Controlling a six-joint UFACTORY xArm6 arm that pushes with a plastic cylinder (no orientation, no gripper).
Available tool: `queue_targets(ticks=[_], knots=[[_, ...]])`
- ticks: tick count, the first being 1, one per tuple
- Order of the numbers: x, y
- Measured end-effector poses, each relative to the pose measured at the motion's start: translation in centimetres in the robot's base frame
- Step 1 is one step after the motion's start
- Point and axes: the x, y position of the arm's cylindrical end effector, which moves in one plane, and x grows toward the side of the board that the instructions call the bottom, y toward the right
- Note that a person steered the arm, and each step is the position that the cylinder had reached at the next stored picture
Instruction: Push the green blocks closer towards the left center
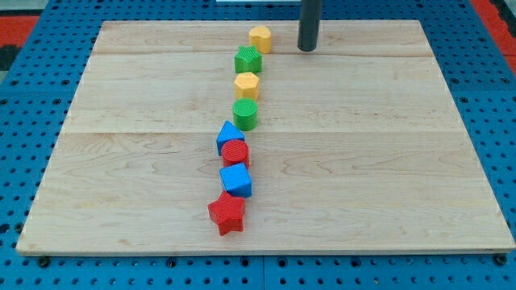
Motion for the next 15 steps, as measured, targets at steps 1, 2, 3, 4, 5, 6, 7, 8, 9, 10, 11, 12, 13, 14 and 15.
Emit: queue_targets(ticks=[1,2,3,4,5,6,7,8,9,10,11,12,13,14,15], knots=[[5.3,4.5],[12.1,7.0],[15.6,7.4],[16.6,7.4],[16.6,7.3],[15.6,3.2],[13.4,4.7],[13.8,-0.8],[14.5,-6.9],[14.5,-11.7],[14.8,-15.2],[16.9,-12.6],[16.9,-16.8],[16.9,-22.2],[14.9,-22.9]])
